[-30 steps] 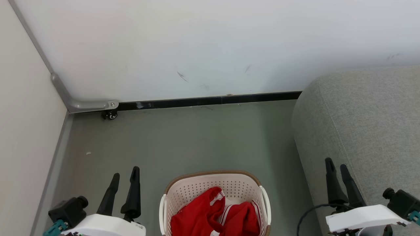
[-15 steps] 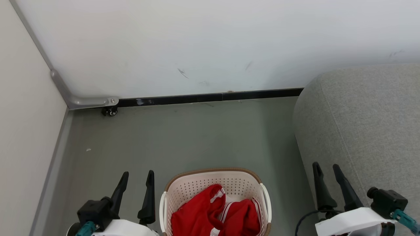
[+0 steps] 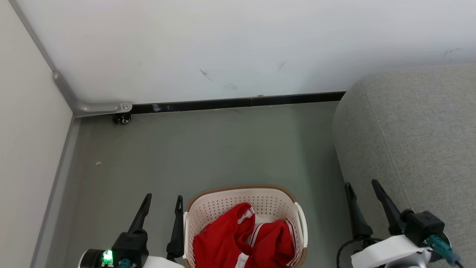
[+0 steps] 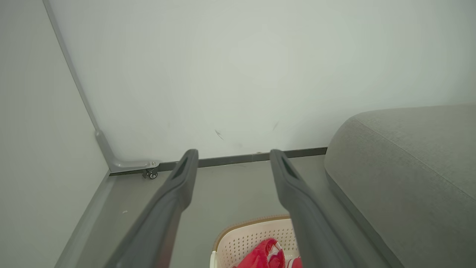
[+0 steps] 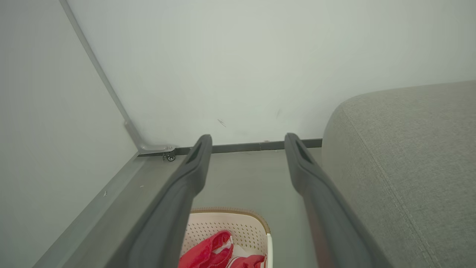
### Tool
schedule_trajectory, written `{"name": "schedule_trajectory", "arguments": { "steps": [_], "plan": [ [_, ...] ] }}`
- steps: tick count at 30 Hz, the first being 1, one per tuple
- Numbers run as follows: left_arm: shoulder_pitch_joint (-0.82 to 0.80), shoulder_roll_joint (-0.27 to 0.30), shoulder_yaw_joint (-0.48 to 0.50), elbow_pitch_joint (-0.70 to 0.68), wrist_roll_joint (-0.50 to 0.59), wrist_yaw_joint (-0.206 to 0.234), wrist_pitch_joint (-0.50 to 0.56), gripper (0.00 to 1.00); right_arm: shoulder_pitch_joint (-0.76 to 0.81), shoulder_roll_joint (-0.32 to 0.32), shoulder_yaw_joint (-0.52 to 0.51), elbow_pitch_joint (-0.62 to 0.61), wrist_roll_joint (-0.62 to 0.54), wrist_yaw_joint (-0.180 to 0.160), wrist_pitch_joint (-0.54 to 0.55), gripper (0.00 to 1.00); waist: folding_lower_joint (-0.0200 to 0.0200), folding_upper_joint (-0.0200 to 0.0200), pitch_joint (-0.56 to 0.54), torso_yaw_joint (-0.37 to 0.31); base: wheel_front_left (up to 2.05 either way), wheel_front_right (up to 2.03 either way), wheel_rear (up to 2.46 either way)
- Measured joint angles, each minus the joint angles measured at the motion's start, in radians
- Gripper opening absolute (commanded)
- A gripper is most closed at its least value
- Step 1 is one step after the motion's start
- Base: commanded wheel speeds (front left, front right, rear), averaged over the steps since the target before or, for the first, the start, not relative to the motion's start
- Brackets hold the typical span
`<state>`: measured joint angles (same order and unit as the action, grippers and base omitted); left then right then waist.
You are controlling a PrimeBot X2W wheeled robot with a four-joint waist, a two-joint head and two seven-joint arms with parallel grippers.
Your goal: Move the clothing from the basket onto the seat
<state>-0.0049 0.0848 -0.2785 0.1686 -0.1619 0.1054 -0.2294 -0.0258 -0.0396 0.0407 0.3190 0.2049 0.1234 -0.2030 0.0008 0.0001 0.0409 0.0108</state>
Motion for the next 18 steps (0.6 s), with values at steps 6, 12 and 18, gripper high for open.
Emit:
{"name": "schedule_trajectory", "arguments": {
  "steps": [6, 12, 18],
  "plan": [
    [0.000, -0.004, -0.005, 0.013, 0.064, 0.019, -0.019, 1.00, -0.014, -0.001, 0.000, 0.010, -0.083, 0.000, -0.019, 1.00, -0.0001, 0.0000, 0.010, 0.002, 0.00, 0.00, 0.00],
    [-0.001, -0.010, 0.004, 0.034, 0.061, 0.028, -0.023, 1.00, -0.020, -0.001, 0.003, 0.020, -0.070, 0.000, -0.026, 1.00, -0.0002, 0.0000, 0.012, 0.003, 0.00, 0.00, 0.00],
    [-0.002, -0.015, 0.031, 0.056, 0.058, 0.046, -0.023, 1.00, -0.020, -0.002, 0.005, 0.031, -0.053, 0.000, -0.026, 1.00, -0.0002, 0.0000, 0.015, 0.002, 0.00, 0.00, 0.00]
  ]
}}
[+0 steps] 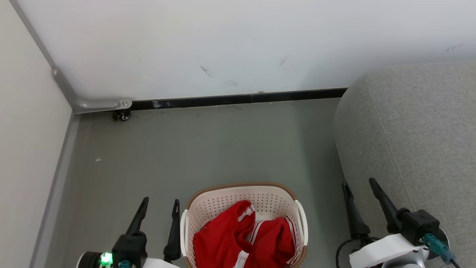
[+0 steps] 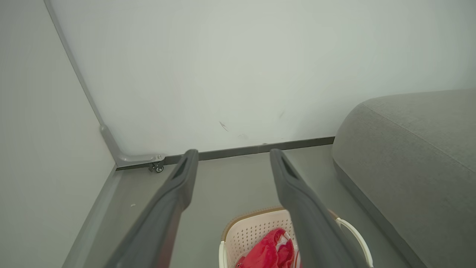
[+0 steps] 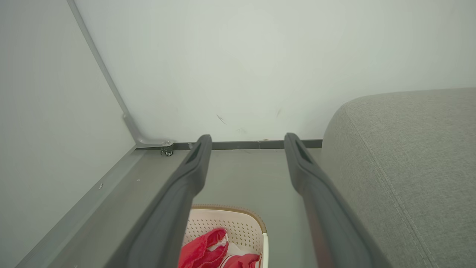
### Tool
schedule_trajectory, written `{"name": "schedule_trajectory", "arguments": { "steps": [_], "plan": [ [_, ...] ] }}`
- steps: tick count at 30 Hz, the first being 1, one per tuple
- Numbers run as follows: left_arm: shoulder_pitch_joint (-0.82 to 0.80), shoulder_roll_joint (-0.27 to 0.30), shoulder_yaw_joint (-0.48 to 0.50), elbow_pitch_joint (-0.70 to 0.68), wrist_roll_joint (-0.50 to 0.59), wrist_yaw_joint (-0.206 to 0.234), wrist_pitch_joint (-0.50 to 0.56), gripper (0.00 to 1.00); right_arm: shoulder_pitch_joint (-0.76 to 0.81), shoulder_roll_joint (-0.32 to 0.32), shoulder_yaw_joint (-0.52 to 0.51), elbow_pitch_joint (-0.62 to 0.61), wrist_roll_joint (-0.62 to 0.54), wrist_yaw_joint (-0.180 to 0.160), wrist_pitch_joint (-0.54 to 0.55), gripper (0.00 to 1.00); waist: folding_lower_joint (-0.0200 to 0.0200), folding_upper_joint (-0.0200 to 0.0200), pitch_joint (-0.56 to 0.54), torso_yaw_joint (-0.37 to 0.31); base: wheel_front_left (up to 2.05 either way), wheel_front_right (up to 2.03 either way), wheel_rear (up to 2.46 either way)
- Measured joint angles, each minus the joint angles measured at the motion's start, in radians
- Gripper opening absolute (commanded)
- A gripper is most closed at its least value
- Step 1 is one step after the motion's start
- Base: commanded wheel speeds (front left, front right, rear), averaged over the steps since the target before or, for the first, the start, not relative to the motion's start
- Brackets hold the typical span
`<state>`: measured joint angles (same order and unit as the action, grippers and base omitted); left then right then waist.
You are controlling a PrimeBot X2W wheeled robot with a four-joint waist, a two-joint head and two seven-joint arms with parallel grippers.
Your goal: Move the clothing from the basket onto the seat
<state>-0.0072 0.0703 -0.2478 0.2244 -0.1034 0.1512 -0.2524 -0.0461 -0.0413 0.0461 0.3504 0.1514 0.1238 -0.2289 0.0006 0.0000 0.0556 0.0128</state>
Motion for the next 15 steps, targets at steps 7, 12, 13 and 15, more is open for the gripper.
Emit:
{"name": "schedule_trajectory", "arguments": {
  "steps": [7, 12, 13, 15],
  "plan": [
    [-0.003, -0.002, 0.008, 0.011, -0.007, 0.008, 0.000, 1.00, 0.000, 0.000, 0.001, 0.007, 0.010, 0.000, 0.000, 1.00, -0.0001, 0.0000, 0.002, -0.001, 0.00, 0.00, 0.00],
    [-0.006, -0.005, 0.009, 0.012, -0.007, 0.013, 0.000, 1.00, 0.000, 0.000, 0.001, 0.011, 0.017, 0.000, -0.002, 1.00, 0.0000, 0.0000, 0.005, -0.002, 0.00, 0.00, 0.00],
    [-0.008, -0.006, 0.009, 0.014, -0.007, 0.013, 0.000, 1.00, 0.000, 0.000, 0.001, 0.011, 0.017, 0.000, -0.002, 1.00, -0.0001, 0.0000, 0.006, -0.002, 0.00, 0.00, 0.00],
    [-0.014, -0.006, 0.009, 0.018, -0.007, 0.013, 0.000, 1.00, -0.001, 0.000, 0.002, 0.012, 0.017, 0.000, -0.004, 1.00, -0.0001, 0.0000, 0.009, -0.002, 0.00, 0.00, 0.00]
  ]
}}
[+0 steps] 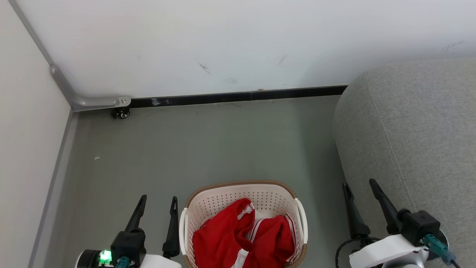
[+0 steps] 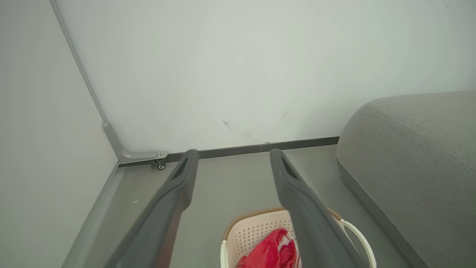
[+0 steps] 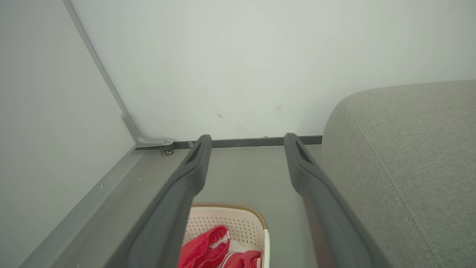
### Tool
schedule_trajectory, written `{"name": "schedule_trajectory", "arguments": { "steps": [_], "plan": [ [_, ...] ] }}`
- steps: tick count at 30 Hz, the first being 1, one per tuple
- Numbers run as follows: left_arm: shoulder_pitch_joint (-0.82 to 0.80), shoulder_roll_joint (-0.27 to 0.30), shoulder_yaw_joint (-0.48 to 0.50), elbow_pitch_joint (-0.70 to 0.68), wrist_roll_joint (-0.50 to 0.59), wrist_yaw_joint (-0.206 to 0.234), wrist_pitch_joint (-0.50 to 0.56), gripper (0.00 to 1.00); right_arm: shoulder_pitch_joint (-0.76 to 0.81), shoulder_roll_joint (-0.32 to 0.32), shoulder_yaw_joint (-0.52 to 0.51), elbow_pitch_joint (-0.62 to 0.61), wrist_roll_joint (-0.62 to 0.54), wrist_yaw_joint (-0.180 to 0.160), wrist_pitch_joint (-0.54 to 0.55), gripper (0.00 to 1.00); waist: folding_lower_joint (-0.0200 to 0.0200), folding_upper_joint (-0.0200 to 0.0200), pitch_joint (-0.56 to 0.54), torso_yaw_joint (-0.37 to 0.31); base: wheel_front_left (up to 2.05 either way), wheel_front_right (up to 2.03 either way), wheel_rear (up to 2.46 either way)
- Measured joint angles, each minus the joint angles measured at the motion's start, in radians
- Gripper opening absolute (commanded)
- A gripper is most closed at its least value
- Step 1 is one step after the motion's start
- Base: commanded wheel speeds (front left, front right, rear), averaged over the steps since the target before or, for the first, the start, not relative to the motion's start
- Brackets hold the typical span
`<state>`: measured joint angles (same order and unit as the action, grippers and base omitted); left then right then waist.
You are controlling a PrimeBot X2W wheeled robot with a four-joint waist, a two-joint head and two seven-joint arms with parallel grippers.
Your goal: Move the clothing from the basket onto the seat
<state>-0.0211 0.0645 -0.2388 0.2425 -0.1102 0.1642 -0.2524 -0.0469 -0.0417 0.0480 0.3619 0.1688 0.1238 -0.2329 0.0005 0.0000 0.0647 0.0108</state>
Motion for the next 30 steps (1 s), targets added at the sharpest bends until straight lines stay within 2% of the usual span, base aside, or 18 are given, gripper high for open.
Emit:
{"name": "schedule_trajectory", "arguments": {
  "steps": [18, 30],
  "plan": [
    [-0.057, -0.004, -0.029, 0.045, 0.020, -0.008, 0.000, 1.00, -0.007, -0.001, -0.013, -0.016, -0.012, 0.000, -0.005, 1.00, -0.0001, 0.0000, 0.045, -0.008, 0.00, 0.00, 0.00],
    [-0.152, -0.005, -0.069, 0.154, 0.048, -0.042, 0.000, 1.00, -0.021, -0.001, -0.063, -0.066, -0.002, 0.000, -0.006, 1.00, -0.0001, 0.0000, 0.120, -0.032, 0.00, 0.00, 0.00]
  ]
}}
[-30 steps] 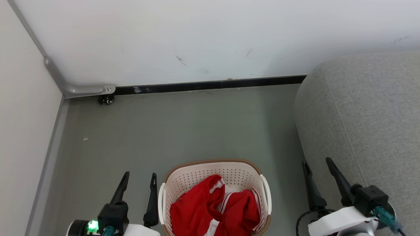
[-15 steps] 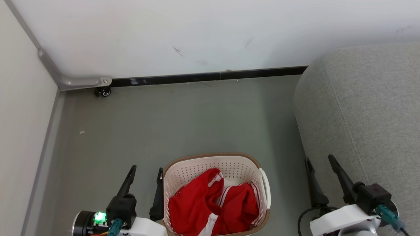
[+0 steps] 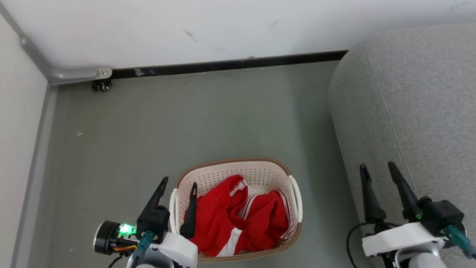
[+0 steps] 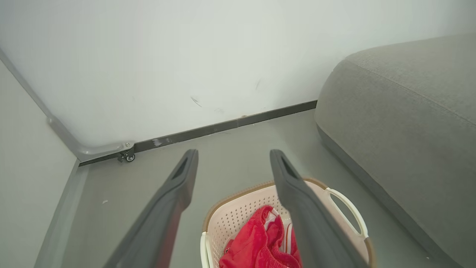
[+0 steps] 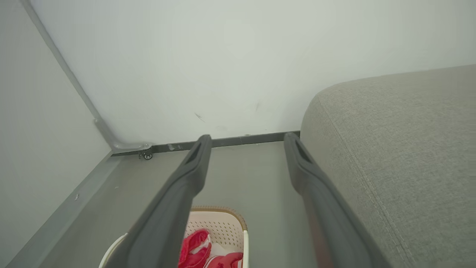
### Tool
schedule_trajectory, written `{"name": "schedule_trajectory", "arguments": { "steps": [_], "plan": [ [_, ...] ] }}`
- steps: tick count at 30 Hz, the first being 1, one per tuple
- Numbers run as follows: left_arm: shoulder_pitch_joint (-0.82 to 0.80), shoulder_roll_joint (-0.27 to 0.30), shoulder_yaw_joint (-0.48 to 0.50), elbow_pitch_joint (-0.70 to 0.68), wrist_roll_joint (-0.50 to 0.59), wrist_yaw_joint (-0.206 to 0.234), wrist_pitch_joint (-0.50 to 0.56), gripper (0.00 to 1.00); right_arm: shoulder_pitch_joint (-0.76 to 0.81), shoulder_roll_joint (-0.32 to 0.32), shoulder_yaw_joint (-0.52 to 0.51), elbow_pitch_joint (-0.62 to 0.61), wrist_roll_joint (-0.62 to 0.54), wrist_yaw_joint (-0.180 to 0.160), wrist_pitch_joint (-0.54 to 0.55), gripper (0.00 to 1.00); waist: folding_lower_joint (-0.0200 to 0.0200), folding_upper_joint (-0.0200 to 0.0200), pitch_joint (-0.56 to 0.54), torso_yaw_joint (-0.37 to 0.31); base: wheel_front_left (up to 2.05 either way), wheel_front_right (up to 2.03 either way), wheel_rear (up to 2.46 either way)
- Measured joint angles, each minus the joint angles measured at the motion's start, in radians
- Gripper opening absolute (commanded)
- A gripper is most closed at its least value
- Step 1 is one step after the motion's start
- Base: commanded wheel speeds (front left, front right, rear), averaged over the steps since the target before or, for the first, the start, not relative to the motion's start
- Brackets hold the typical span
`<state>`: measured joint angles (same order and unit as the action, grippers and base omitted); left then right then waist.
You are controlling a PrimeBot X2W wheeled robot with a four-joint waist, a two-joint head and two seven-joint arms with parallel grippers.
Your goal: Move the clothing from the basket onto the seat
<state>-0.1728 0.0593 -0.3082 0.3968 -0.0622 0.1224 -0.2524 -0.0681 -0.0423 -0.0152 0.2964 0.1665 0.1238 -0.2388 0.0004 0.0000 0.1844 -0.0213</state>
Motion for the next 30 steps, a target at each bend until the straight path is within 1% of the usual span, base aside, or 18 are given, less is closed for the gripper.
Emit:
{"name": "schedule_trajectory", "arguments": {
  "steps": [3, 5, 12, 14, 18, 30],
  "plan": [
    [-0.028, -0.001, -0.006, 0.025, 0.007, -0.001, 0.000, 1.00, 0.000, 0.000, -0.014, -0.010, 0.009, 0.000, 0.000, 1.00, -0.0001, 0.0000, 0.023, -0.007, 0.00, 0.00, 0.00],
    [-0.044, -0.002, -0.008, 0.041, 0.011, -0.009, 0.000, 1.00, 0.000, 0.000, -0.020, -0.017, 0.009, 0.000, 0.000, 1.00, 0.0000, 0.0000, 0.039, -0.012, 0.00, 0.00, 0.00],
    [-0.085, -0.003, -0.022, 0.094, 0.024, -0.011, 0.000, 1.00, -0.001, 0.000, -0.052, -0.063, 0.009, 0.000, -0.003, 1.00, -0.0001, 0.0000, 0.102, -0.032, 0.00, 0.00, 0.00],
    [-0.103, -0.004, -0.021, 0.110, 0.024, -0.017, 0.000, 1.00, -0.012, 0.000, -0.058, -0.077, 0.009, 0.000, -0.009, 1.00, 0.0000, 0.0000, 0.122, -0.038, 0.00, 0.00, 0.00],
    [-0.136, -0.002, -0.020, 0.139, 0.026, -0.017, 0.000, 1.00, -0.046, 0.000, -0.076, -0.111, 0.010, 0.000, -0.009, 1.00, -0.0001, 0.0000, 0.165, -0.053, 0.00, 0.00, 0.00],
    [-0.224, 0.011, -0.015, 0.248, 0.041, -0.017, 0.000, 1.00, -0.102, 0.000, -0.088, -0.172, 0.037, 0.000, -0.011, 1.00, -0.0001, 0.0000, 0.301, -0.097, 0.00, 0.00, 0.00]
  ]
}}
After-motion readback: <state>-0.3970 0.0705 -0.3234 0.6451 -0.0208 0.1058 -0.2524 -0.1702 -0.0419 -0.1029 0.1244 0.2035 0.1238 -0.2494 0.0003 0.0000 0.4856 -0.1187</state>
